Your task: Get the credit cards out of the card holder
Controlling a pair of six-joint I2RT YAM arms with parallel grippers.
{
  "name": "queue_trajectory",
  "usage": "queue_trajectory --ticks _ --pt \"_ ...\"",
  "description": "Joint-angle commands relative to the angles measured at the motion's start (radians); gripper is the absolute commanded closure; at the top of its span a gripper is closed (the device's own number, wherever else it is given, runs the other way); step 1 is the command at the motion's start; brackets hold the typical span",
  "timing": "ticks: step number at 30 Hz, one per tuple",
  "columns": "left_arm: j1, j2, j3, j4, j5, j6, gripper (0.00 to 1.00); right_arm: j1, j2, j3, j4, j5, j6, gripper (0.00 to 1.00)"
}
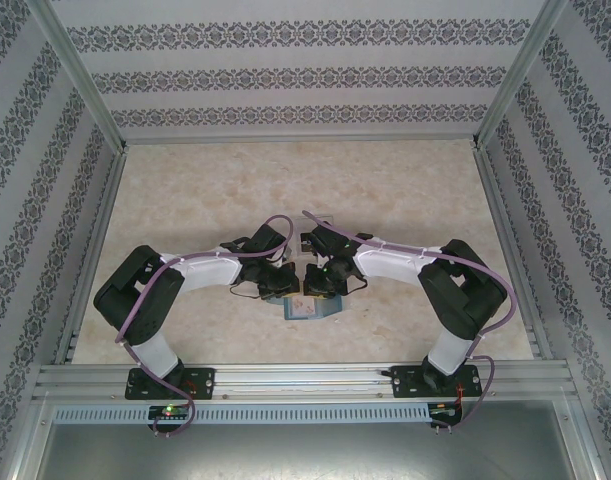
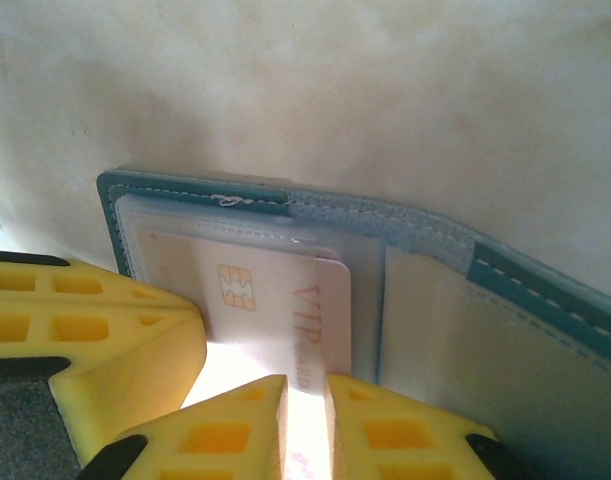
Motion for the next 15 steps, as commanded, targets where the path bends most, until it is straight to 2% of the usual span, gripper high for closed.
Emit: queue_trajectory --ticks 1,7,15 --pt "-0.014 0.013 -0.004 0.004 -0.005 0.014 1.00 -0.009 0.019 0.004 -0.029 0.028 -0.018 0.78" --pt "-0.014 0.014 -0.005 0.002 -0.005 0.014 1.00 -0.007 0.009 0.013 -0.063 0.059 -0.030 0.71" --pt "-0.014 0.014 0.009 -0.013 -0.007 0.020 1.00 -0.005 -0.013 0.032 -0.102 0.083 -0.037 0.67"
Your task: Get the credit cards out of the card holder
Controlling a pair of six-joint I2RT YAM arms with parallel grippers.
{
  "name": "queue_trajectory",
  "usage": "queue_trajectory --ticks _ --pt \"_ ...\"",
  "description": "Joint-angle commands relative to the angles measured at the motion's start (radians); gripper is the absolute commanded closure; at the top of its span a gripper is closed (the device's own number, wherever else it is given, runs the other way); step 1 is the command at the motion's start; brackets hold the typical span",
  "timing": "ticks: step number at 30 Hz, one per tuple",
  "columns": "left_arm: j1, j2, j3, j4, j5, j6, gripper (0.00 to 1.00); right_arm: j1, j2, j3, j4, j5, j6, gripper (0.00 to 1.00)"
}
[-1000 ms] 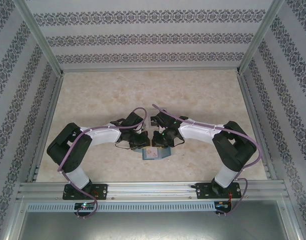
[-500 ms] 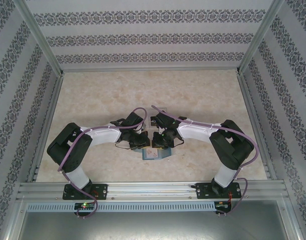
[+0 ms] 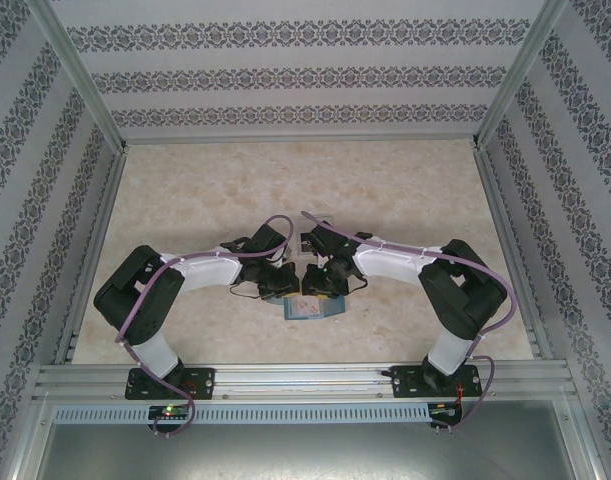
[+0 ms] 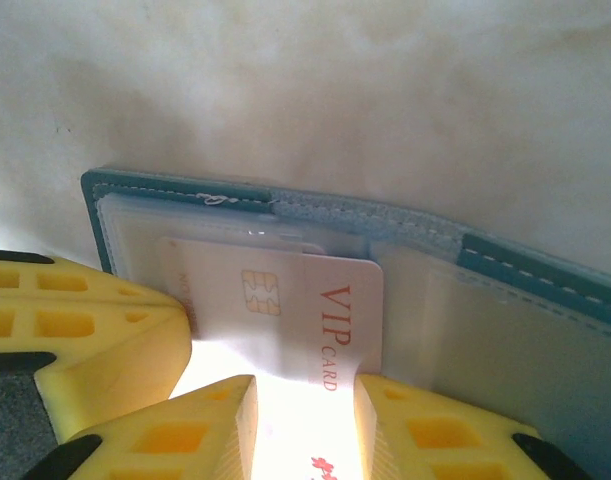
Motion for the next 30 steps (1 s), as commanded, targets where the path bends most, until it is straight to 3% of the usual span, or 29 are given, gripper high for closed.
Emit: queue_trajectory --ticks 1,15,30 --pt "-0.014 0.013 0.013 -0.018 -0.008 0.021 1.00 -0.004 -0.017 0.022 -0.070 0.056 -0.014 0.66" --pt "-0.026 -0.024 0.066 -0.104 -0.013 0.046 1.00 -0.004 -0.060 0.021 -0.065 0.049 -0.007 0.65" --pt "-0.062 0.040 0.094 -0.203 -0.075 0.092 1.00 -0.016 -0.036 -0.007 -0.050 0.054 -0.010 0.66"
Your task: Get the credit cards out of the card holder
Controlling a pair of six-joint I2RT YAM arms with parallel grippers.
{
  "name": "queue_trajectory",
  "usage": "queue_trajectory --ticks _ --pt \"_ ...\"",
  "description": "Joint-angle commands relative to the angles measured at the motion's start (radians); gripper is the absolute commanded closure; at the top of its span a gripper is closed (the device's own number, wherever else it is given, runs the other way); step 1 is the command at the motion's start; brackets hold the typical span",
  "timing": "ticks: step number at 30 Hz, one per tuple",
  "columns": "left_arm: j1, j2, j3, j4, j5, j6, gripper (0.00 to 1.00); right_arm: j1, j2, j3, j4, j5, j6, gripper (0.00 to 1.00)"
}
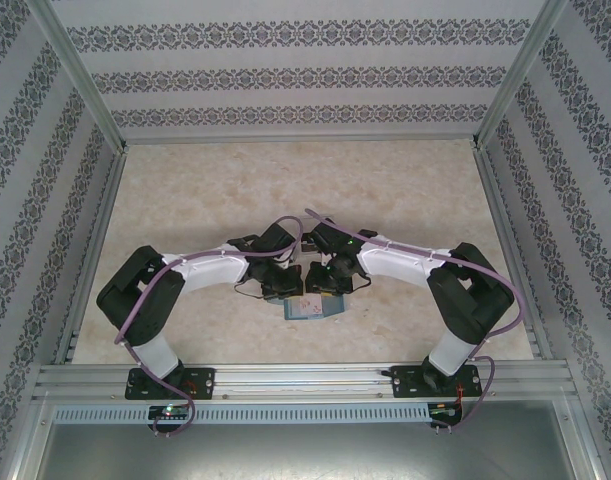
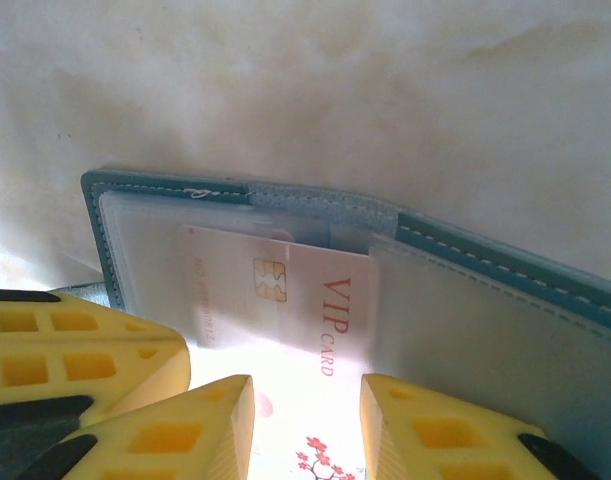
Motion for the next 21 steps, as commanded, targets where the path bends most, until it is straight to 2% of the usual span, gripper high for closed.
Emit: queue_trajectory --ticks 1,13,21 --pt "-0.012 0.034 0.012 -0.063 -0.038 0.035 1.00 -0.010 0.007 -0.016 0.003 0.020 -0.011 0.66" --pt "-0.012 0.065 -0.002 -0.089 -0.068 0.053 1.00 -0.029 0.019 -0.060 0.061 -0.028 -0.013 0.68" --pt "-0.013 0.065 -0.003 -0.093 -0.069 0.050 1.00 -0.058 0.012 -0.118 0.158 -0.107 -0.003 0.69"
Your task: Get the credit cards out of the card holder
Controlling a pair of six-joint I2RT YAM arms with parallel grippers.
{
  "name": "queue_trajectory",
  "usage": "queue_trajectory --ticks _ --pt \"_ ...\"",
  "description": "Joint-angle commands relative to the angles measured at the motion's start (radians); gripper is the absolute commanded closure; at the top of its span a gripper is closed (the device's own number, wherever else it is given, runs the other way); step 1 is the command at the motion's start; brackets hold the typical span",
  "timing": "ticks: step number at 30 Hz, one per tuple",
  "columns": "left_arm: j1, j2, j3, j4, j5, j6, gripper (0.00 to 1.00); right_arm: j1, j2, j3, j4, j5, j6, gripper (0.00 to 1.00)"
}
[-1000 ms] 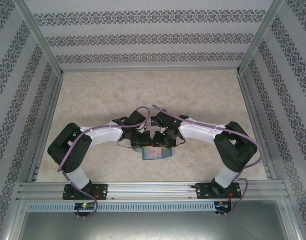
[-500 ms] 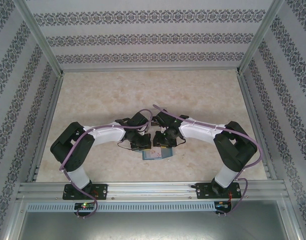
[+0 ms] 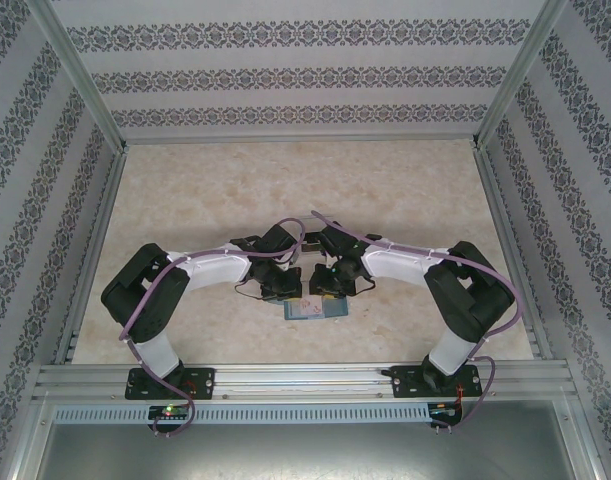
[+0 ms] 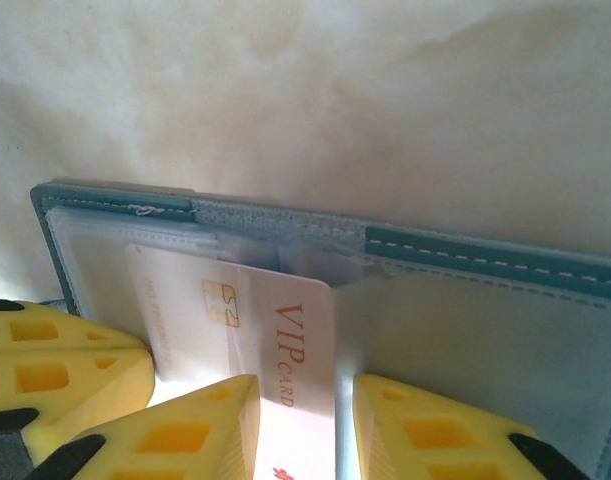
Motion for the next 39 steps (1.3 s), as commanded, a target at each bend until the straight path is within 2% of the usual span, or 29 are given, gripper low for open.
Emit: queue_trajectory --ticks 1,18,39 --pt "-0.012 0.041 -0.011 -0.078 -0.059 0.021 1.00 -0.016 0.000 -0.042 0.063 -0.055 0.003 0.69" --pt "-0.019 0.041 -0.002 -0.095 -0.078 0.027 1.00 -0.047 -0.092 -0.103 0.150 -0.142 0.029 0.78" --pt "-0.025 0.040 0.001 -0.097 -0.079 0.027 1.00 -0.055 -0.104 -0.122 0.139 -0.126 0.016 0.88"
